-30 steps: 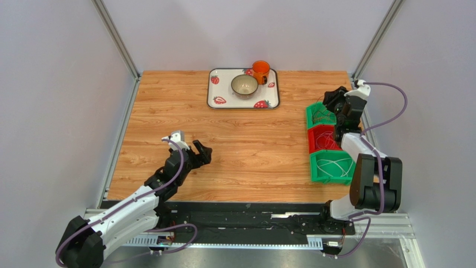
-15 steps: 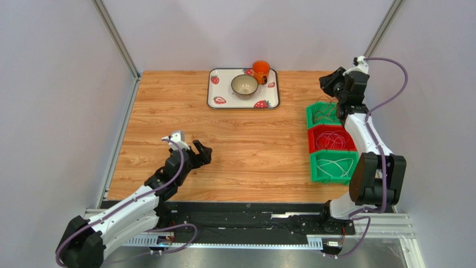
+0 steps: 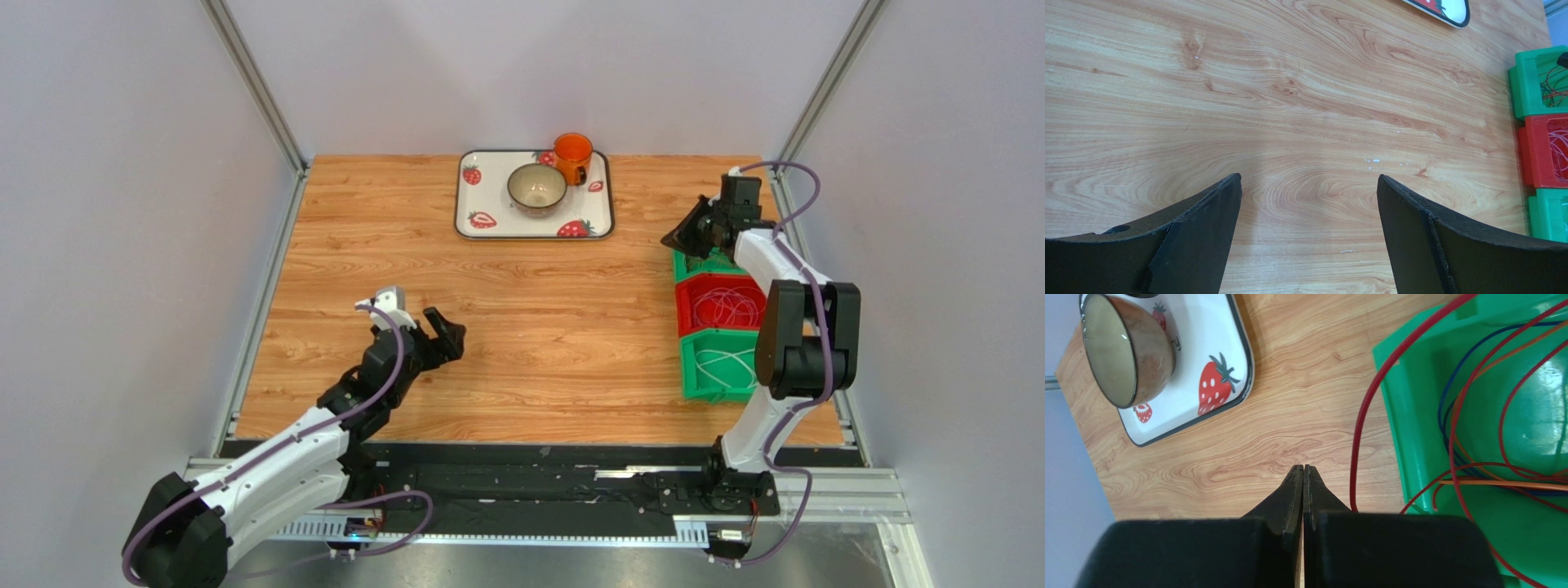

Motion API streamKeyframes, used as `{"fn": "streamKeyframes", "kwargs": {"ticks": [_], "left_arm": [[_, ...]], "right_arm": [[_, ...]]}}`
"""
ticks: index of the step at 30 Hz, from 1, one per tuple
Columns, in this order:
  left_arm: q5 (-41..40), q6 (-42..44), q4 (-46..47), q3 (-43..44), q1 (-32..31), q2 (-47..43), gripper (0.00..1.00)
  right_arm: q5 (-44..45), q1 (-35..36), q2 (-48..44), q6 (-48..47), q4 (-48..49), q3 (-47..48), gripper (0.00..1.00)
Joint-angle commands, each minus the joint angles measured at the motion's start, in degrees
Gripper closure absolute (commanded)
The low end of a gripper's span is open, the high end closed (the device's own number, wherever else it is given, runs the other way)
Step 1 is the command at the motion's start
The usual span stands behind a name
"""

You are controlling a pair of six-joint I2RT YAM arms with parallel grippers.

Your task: Untangle the cables

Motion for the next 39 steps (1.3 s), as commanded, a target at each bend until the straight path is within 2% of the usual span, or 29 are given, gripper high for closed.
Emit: {"fn": "streamKeyframes", "kwargs": {"ticks": [1,8,15,26,32,39], "left_arm": [[-0.1,0.42,2.07,0.97,-0.12,-0.39,0.11],[-0.01,0.33,1.98,1.06,-0.12,-0.31,0.11],[-0.01,0.51,1.98,1.14,-0.12,-0.13,0.11],[0.08,0.59,2.07,1.5,-0.03,0.57,0.11],[0.16,0.68,2.07,1.67,-0.03,0.84,0.1],[0.16,0.59,2.07,1.76,-0.03,1.1,0.11]], "right_arm": [[0.26,-1.79,1.01,-1.17,-2.2,3.42,1.0],[2.99,-3.98,0.92,-2.23,-2.91,2.72,1.0],[0.27,-6.79,5.67,-2.49,-2.48,5.88,1.0],[-5.35,-8.64,10.86,-0.74,2.71,5.45,1.0],[-7.47,-8.21,8.31,0.23,2.89,6.15,1.0],[-9.22,-5.75,3.75,0.67,-1.41,8.96,1.0]]}}
